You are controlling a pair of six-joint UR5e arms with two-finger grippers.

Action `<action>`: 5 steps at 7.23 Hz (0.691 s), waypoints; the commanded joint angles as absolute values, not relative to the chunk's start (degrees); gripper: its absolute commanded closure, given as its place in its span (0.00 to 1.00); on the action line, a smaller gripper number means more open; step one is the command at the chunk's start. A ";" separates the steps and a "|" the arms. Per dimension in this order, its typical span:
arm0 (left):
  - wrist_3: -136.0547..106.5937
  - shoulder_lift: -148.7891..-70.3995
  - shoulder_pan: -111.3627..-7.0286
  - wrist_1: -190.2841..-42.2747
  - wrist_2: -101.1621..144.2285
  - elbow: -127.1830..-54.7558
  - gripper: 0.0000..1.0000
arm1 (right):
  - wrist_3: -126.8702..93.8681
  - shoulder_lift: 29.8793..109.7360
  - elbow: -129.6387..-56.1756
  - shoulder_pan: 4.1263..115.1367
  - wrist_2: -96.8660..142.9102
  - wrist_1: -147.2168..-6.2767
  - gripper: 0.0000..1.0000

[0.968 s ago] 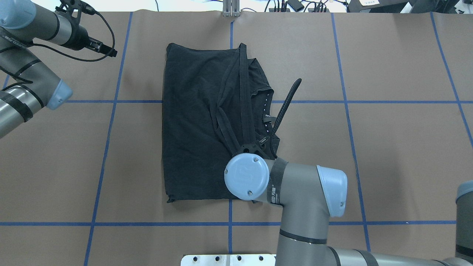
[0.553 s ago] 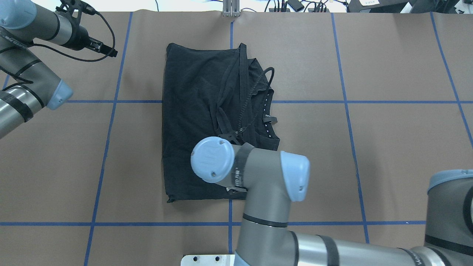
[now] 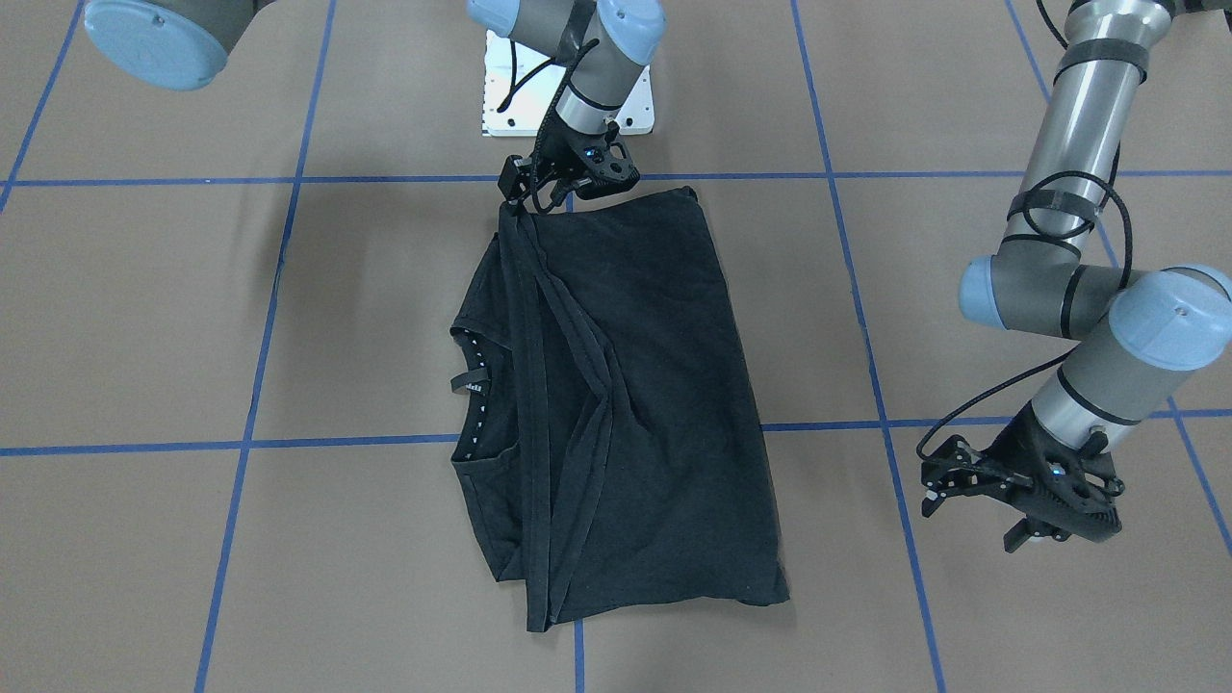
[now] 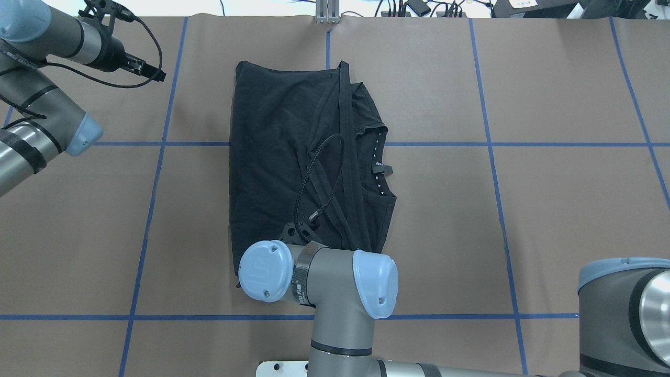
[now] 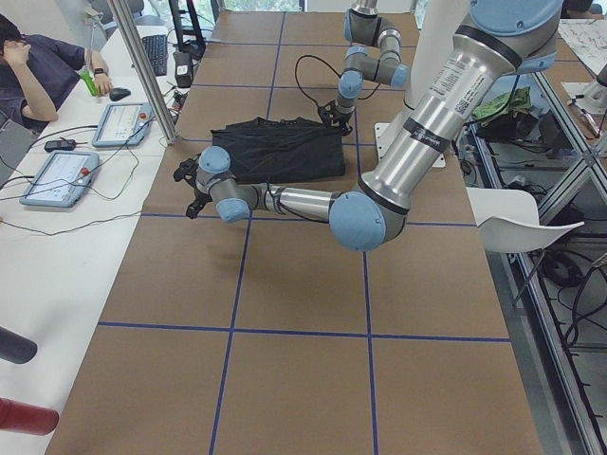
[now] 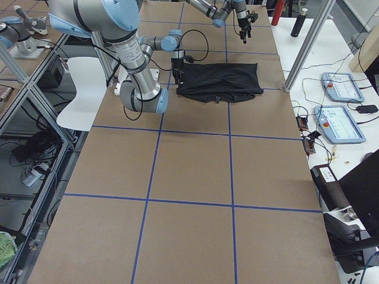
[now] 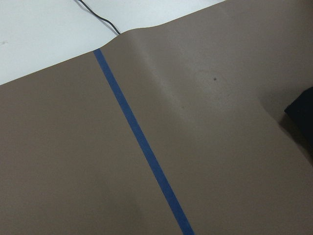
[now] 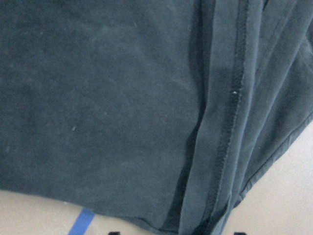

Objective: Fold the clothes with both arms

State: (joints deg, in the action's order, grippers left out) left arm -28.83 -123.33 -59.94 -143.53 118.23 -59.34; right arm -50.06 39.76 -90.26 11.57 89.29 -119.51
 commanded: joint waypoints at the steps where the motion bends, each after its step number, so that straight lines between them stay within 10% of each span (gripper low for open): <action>1: -28.83 -123.31 -59.94 -143.53 118.21 -59.33 0.00 | -49.49 39.55 -88.78 10.99 86.76 -119.44 0.34; 5: -28.83 -123.31 -59.94 -143.53 118.21 -59.33 0.00 | -46.06 39.73 -89.29 11.95 85.52 -120.75 0.80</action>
State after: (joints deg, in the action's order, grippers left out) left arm -28.83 -123.31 -59.94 -143.52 118.21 -59.33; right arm -46.50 39.65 -88.91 11.67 85.58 -119.87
